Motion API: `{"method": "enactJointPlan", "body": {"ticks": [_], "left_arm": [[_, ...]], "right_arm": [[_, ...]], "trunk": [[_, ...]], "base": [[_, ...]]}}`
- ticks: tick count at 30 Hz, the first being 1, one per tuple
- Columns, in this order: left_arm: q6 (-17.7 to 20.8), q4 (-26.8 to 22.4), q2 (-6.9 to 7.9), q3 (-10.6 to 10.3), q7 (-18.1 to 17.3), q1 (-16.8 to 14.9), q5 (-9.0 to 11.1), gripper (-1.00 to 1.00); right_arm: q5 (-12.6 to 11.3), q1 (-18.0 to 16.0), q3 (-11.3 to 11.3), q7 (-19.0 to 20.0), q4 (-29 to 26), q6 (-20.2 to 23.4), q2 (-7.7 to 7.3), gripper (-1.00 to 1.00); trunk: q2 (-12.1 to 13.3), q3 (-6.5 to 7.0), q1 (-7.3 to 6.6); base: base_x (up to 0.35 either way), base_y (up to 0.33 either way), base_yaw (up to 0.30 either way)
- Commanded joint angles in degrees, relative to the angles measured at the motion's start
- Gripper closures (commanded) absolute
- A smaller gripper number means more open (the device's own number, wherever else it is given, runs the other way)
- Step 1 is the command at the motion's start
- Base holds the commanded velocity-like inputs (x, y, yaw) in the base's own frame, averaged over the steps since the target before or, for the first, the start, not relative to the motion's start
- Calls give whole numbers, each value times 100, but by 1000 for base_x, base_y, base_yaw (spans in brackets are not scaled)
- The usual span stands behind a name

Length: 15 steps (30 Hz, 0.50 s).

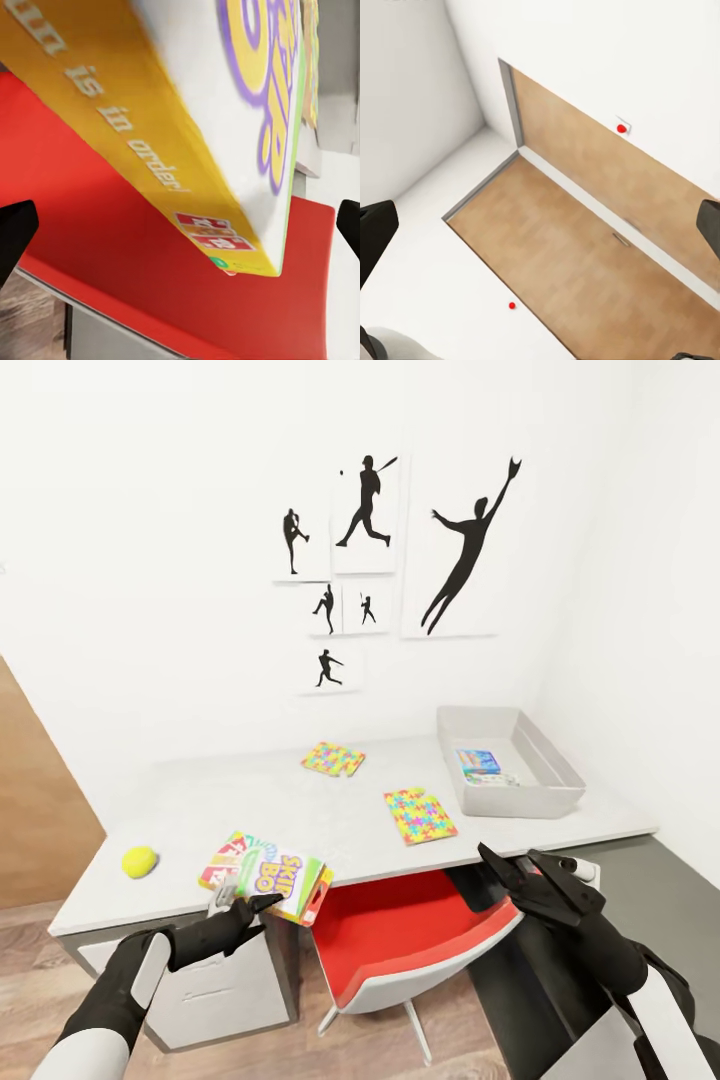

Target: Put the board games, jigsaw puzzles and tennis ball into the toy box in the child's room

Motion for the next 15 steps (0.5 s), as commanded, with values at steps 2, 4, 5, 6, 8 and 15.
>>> {"method": "enactJointPlan", "body": {"ticks": [2, 4, 5, 6, 8, 15], "left_arm": [[19, 1, -6, 12, -20, -5, -9, -100], [14, 1, -21, 11, -20, -5, -10, -100], [13, 1, -29, 11, -20, -5, -11, -100], [12, 1, -31, 10, -20, -5, -11, -100], [11, 1, -40, 10, -20, -5, -11, -100], [3, 1, -51, 10, -20, -5, -12, -100]], "right_arm": [[-25, -3, 0, -2, 1, 34, -1, -100], [-25, -3, 0, 0, 4, 34, -1, -100], [-25, -3, 0, 3, 4, 34, -1, -100], [-25, -3, 0, 4, 4, 34, -1, -100], [-25, -3, 0, 4, 5, 34, -1, -100], [-25, -3, 0, 7, 7, 34, -1, -100]], "trunk": [[-4, -6, 1], [-4, -6, 1], [-4, -6, 1], [-4, -6, 1], [-4, -6, 1], [-4, -6, 1]], "base": [[70, 0, 0], [36, 0, 0], [20, 0, 0], [16, 0, 0], [9, 0, 0], [3, 0, 0]]}}
